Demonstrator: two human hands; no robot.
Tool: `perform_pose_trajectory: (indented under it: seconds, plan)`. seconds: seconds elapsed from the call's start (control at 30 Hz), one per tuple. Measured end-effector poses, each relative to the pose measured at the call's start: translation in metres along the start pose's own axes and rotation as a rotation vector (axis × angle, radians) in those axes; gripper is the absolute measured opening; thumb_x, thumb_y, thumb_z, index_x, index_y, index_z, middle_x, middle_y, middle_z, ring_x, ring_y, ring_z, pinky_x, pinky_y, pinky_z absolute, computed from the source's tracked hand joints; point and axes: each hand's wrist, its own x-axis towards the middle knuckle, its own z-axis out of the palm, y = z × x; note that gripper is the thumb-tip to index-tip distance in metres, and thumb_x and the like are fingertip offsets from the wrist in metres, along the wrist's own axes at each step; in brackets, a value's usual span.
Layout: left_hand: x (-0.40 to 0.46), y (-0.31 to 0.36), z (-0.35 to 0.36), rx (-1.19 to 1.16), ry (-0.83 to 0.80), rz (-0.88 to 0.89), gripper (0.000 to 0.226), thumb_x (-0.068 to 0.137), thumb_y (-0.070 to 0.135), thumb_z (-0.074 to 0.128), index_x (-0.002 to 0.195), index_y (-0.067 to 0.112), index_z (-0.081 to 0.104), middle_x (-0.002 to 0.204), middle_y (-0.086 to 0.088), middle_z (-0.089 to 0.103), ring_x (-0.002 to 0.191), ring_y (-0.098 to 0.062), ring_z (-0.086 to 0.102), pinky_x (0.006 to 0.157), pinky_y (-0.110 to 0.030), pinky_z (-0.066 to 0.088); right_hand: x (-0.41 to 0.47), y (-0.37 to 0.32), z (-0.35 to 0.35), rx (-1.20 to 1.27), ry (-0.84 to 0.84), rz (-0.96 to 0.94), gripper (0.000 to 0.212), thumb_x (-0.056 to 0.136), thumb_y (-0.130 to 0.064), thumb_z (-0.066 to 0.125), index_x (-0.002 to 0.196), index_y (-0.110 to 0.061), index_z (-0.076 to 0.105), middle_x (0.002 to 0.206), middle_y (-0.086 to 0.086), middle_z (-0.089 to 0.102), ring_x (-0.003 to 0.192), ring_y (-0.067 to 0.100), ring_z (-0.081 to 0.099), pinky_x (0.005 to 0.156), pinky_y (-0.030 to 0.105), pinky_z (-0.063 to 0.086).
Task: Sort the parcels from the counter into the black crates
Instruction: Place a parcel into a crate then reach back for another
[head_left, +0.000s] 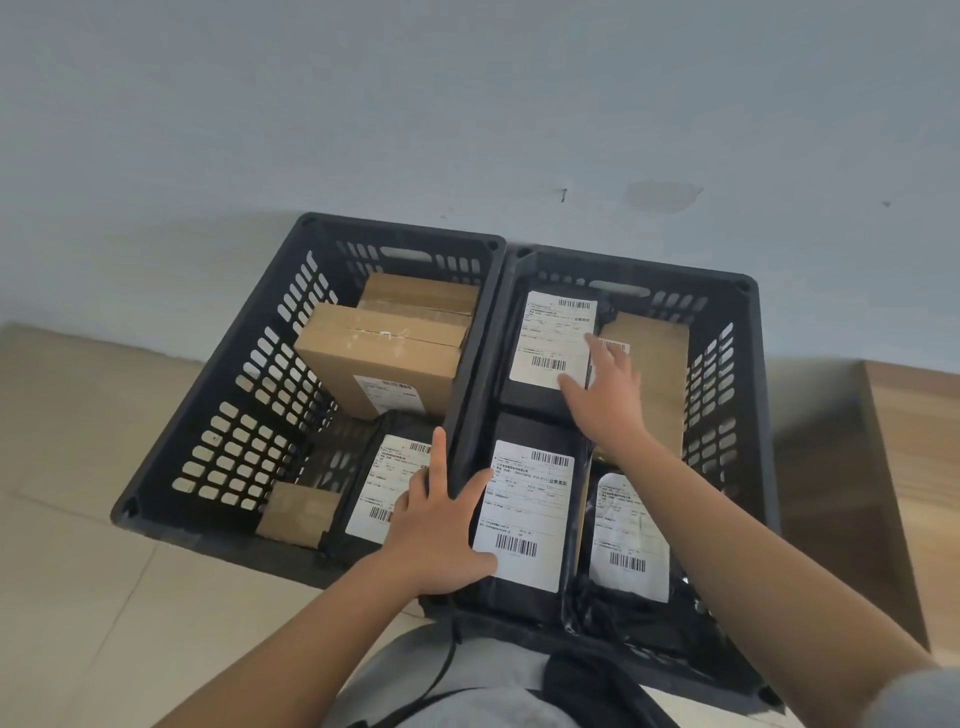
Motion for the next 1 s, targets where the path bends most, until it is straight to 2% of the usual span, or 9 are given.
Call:
perform_pose_trajectory:
  seconds: [0.13, 0.23, 0.37, 0.53, 0.63, 0.77, 0.87, 0.93, 1.0]
  plan:
    - [0.000, 0.001, 0.002, 0.038, 0.020, -0.010, 0.097, 0.085, 0.051, 0.069, 0.158, 0.045, 0.005, 0.153, -0.005, -0.053, 0.155, -0.039, -0.004, 0.124, -0.056, 0.015, -0.010, -0.011, 0.014, -0.447, -0.231, -0.216, 0.071, 0.103, -0.060, 0.040, 0.163, -0.036, 0.011, 0.174, 0.000, -0.002, 0.160, 0.026, -0.010, 0.125, 0.059, 0.001]
    - [0.001, 0.002, 0.003, 0.050, 0.033, -0.025, 0.096, 0.085, 0.051, 0.069, 0.158, 0.045, 0.007, 0.154, -0.005, -0.052, 0.156, -0.038, -0.004, 0.124, -0.055, 0.015, -0.010, -0.008, 0.021, -0.609, -0.332, -0.253, 0.077, 0.102, -0.065, 0.033, 0.163, -0.037, -0.005, 0.173, -0.001, -0.016, 0.158, 0.024, -0.020, 0.126, 0.060, 0.001]
    - [0.000, 0.001, 0.002, 0.022, 0.027, -0.011, 0.095, 0.086, 0.048, 0.070, 0.158, 0.044, 0.010, 0.154, -0.003, -0.052, 0.156, -0.037, -0.003, 0.123, -0.054, 0.018, -0.003, -0.010, 0.011, -0.675, -0.371, -0.266, 0.080, 0.102, -0.064, 0.039, 0.163, -0.038, -0.005, 0.172, -0.002, -0.016, 0.158, 0.023, -0.018, 0.124, 0.060, 0.001]
    - [-0.003, -0.001, 0.000, -0.043, 0.037, 0.023, 0.092, 0.086, 0.044, 0.070, 0.159, 0.044, 0.012, 0.153, -0.001, -0.054, 0.156, -0.037, -0.004, 0.121, -0.053, 0.024, -0.010, -0.013, 0.006, -0.550, -0.357, -0.246, 0.076, 0.101, -0.057, 0.050, 0.163, -0.039, 0.009, 0.174, -0.004, -0.007, 0.159, 0.024, -0.014, 0.125, 0.062, 0.001]
    - [-0.007, -0.009, -0.005, -0.282, 0.033, 0.068, 0.084, 0.089, 0.035, 0.070, 0.157, 0.046, 0.022, 0.156, 0.013, -0.047, 0.157, -0.033, -0.007, 0.121, -0.051, 0.027, -0.037, -0.023, 0.002, -0.378, -0.310, -0.210, 0.071, 0.101, -0.051, 0.053, 0.162, -0.041, 0.017, 0.174, -0.006, -0.002, 0.160, 0.026, -0.009, 0.125, 0.060, 0.002]
    - [-0.026, -0.029, -0.015, -0.736, 0.147, 0.097, 0.076, 0.095, 0.028, 0.071, 0.154, 0.050, 0.028, 0.170, 0.015, -0.010, 0.158, -0.023, 0.004, 0.125, -0.049, 0.017, -0.100, -0.028, -0.002, -0.079, -0.228, -0.112, 0.066, 0.100, -0.046, 0.058, 0.159, -0.040, 0.028, 0.173, -0.007, 0.010, 0.160, 0.024, 0.004, 0.126, 0.061, 0.013]
    - [-0.048, -0.047, -0.011, -0.953, 0.238, 0.061, 0.076, 0.095, 0.025, 0.071, 0.151, 0.052, 0.028, 0.166, 0.015, 0.011, 0.152, -0.019, 0.024, 0.122, -0.053, 0.031, -0.155, -0.028, 0.002, 0.130, -0.121, 0.005, 0.056, 0.101, -0.040, 0.060, 0.153, -0.037, 0.041, 0.168, -0.008, 0.026, 0.156, 0.022, 0.022, 0.125, 0.051, 0.025]
    - [-0.066, -0.055, -0.003, -1.098, 0.253, 0.028, 0.069, 0.096, 0.021, 0.069, 0.149, 0.049, 0.035, 0.161, 0.011, 0.025, 0.142, -0.015, 0.036, 0.116, -0.047, 0.037, -0.191, -0.028, 0.009, 0.144, -0.102, 0.069, 0.051, 0.101, -0.038, 0.060, 0.150, -0.034, 0.045, 0.165, -0.010, 0.033, 0.153, 0.019, 0.031, 0.122, 0.042, 0.031]
    - [-0.084, -0.059, 0.007, -1.188, 0.270, 0.055, 0.061, 0.097, 0.017, 0.066, 0.146, 0.044, 0.042, 0.156, 0.011, 0.036, 0.135, -0.011, 0.041, 0.111, -0.040, 0.037, -0.224, -0.027, 0.016, 0.113, -0.158, 0.076, 0.051, 0.100, -0.041, 0.060, 0.149, -0.037, 0.045, 0.165, -0.011, 0.033, 0.152, 0.017, 0.030, 0.124, 0.043, 0.028]
